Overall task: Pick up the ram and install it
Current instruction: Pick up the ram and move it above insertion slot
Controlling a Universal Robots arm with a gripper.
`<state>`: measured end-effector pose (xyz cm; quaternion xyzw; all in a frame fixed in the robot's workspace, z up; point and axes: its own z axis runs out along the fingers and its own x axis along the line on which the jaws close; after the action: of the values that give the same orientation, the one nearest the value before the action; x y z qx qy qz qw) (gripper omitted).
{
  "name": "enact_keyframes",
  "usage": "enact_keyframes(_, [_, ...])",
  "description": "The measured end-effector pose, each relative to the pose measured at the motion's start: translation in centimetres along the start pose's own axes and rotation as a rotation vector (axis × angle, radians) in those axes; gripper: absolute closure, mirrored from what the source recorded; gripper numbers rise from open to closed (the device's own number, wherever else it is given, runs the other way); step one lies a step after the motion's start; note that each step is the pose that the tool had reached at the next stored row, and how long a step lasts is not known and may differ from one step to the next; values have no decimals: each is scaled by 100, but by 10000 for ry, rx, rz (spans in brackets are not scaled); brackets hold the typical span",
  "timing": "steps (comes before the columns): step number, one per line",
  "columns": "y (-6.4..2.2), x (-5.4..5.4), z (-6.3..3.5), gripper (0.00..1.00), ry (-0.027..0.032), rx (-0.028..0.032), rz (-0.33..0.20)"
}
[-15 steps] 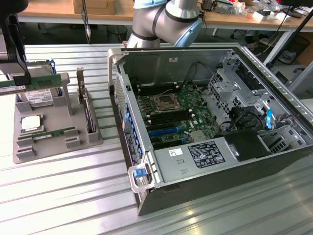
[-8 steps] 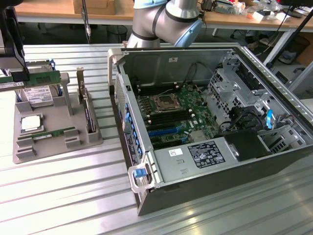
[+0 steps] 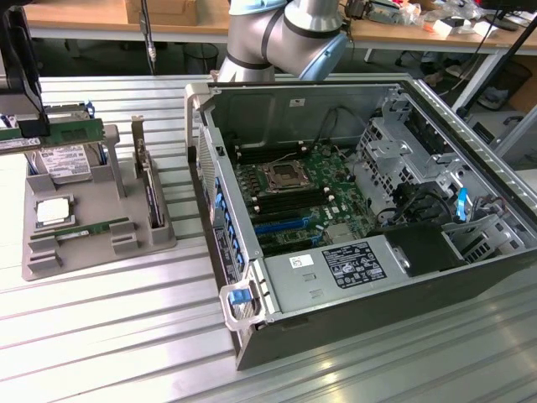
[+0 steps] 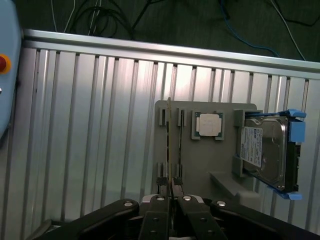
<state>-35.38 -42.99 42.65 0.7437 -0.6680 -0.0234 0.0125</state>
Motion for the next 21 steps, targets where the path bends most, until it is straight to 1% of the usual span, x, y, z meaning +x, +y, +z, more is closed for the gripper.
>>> enact_keyframes(9, [-178, 19, -8, 88, -1, 1, 1])
enact_keyframes(18, [-287, 30, -14, 88, -1, 1, 2])
enact_keyframes(21, [-348, 36, -17, 88, -1, 1, 1])
